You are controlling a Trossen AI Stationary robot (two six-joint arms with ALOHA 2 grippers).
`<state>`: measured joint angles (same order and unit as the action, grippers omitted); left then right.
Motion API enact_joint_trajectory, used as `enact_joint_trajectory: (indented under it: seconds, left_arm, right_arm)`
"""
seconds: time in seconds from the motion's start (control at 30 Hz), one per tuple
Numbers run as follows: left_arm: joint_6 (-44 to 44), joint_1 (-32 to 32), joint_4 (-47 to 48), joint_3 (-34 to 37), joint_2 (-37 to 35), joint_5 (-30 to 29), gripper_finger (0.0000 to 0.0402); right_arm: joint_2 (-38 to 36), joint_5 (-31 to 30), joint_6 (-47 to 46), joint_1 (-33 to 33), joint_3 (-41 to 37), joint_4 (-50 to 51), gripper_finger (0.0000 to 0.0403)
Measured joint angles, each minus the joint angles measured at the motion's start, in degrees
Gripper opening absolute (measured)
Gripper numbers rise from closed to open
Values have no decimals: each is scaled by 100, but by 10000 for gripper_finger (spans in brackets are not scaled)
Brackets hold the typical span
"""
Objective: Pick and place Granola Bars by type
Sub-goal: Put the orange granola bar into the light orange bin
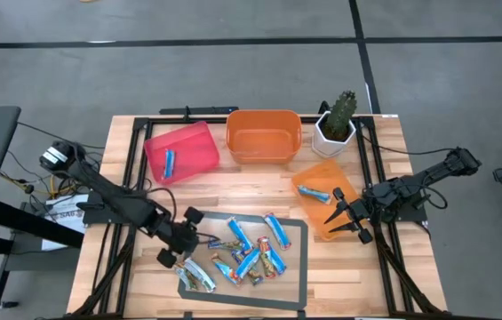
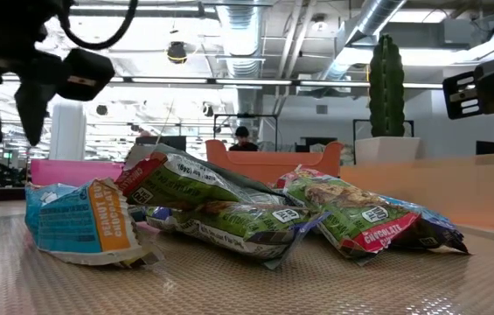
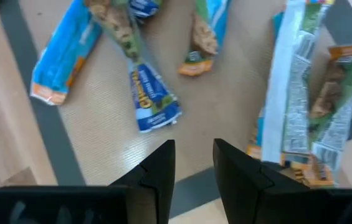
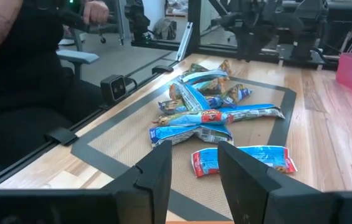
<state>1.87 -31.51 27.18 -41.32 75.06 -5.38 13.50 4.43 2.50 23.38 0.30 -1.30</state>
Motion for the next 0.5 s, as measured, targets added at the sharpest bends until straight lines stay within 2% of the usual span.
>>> enact_joint_trajectory:
  seconds: [0.37,0.5]
  left_arm:
    - [-18,-589,81,-861,1076,-3,103]
    - [-105,-759,155,-1114,1468,-246,106]
  right_arm:
    - [-2,1,0,0,0,0,123]
    - [-2,0,0,0,0,0,123]
